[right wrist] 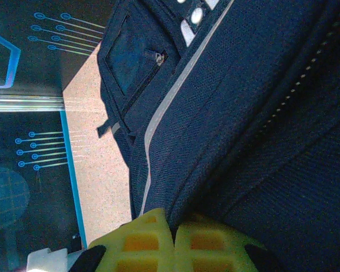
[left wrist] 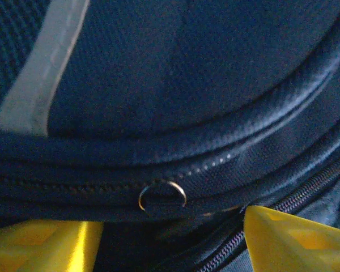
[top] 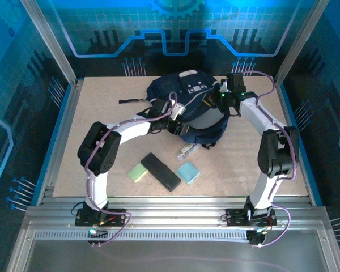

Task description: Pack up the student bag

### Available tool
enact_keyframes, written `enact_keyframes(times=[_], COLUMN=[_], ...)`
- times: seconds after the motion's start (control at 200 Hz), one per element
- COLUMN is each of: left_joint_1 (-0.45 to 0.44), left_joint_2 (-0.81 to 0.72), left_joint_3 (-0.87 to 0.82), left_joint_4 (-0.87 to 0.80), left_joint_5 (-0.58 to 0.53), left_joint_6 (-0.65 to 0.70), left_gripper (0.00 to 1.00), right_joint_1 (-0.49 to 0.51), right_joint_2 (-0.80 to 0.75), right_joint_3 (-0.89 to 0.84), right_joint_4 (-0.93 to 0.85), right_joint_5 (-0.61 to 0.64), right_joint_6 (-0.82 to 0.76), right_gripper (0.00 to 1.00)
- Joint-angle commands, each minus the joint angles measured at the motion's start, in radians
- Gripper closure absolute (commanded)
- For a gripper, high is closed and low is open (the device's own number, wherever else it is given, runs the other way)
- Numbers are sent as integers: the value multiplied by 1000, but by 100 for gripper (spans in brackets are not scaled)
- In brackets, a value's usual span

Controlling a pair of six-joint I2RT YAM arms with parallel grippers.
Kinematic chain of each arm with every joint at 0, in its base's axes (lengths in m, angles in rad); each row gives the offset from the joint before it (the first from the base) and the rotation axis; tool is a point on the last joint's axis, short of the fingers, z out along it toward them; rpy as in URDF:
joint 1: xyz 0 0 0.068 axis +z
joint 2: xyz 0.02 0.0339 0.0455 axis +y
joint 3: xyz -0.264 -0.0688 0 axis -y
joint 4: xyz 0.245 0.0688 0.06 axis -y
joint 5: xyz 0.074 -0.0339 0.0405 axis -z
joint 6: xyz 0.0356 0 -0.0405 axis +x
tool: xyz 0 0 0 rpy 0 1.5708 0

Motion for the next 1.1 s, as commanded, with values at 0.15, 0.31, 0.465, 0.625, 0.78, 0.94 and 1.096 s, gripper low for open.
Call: enact_keyframes(times=[0.15,0.31,0.465,0.625,0.78,0.94,1.096], left_joint_1=[-29,-29,-27,-27,-27,-27,-27], left_joint_2=[31,76,57,4,-21,-3,15], left_joint_3=[53,88,118,119,134,193,224], left_joint_4=[108,141,95,73,95,85,94], left_joint_5=[-217,-169,-46,66,102,91,94], left_joint_6=[34,50,43,-22,-124,-200,-270], left_gripper=[34,71,100,100,100,100,100], right_joint_1=[-8,-8,-22,-24,-18,-18,-7], right_joint_2=[-20,-24,-34,-61,-152,-265,-332], right_joint_3=[25,13,-2,-45,-191,-335,-454], right_joint_4=[111,112,104,79,113,98,143], right_joint_5=[-27,-36,-41,-59,-55,-41,-62], right_joint_6=[10,5,-15,-24,-11,8,57], right_gripper=[100,100,100,65,28,9,8])
